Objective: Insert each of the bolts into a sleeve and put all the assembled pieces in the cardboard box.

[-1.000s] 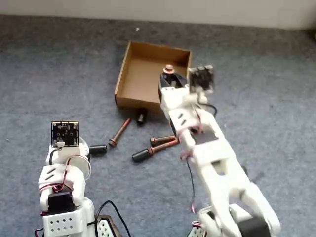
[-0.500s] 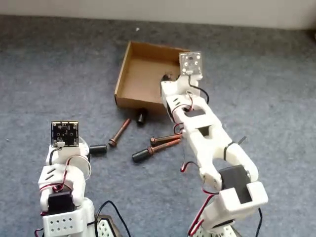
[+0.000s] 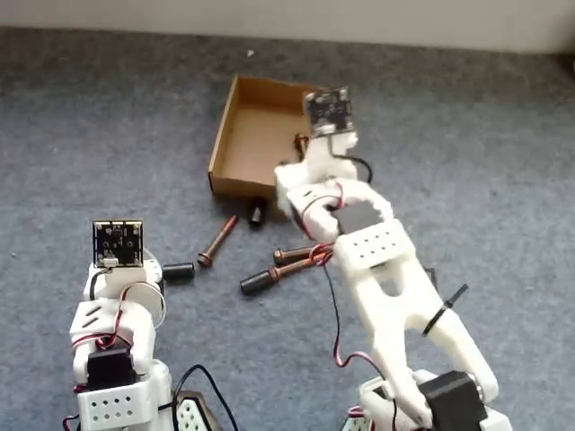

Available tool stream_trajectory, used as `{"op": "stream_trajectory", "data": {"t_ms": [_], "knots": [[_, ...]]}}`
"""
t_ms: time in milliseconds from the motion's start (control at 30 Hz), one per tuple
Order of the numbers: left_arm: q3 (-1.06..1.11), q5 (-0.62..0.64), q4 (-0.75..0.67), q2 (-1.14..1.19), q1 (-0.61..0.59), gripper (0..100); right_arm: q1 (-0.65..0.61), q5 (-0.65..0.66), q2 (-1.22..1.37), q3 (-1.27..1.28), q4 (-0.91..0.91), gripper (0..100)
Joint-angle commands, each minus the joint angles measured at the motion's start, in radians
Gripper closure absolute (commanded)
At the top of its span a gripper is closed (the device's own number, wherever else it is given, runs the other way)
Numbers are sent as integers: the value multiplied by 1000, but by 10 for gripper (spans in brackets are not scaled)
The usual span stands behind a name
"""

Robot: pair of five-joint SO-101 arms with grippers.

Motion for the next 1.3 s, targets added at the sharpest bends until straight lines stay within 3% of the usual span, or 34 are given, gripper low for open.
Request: {"op": "stream_trajectory", "data": {"t_ms": [0,333,633,933,1000,1100,1267], "knots": [[-2,-15,2,-4,-7,969,-87,-61,-36,-48,110,831],[-2,-15,2,-2,-7,969,-130,-178,320,-309,229,831],[13,-17,-5,-4,-7,969,-130,-178,661,-697,418,831],[13,-17,-5,-4,-7,969,-180,-178,854,-820,473,833],[13,-17,-5,-4,-7,969,-183,-178,888,-820,473,857],[13,-17,-5,-4,-7,969,-176,-173,917,-820,476,992],[13,-17,-5,-4,-7,969,-165,-170,883,-883,639,995]]}}
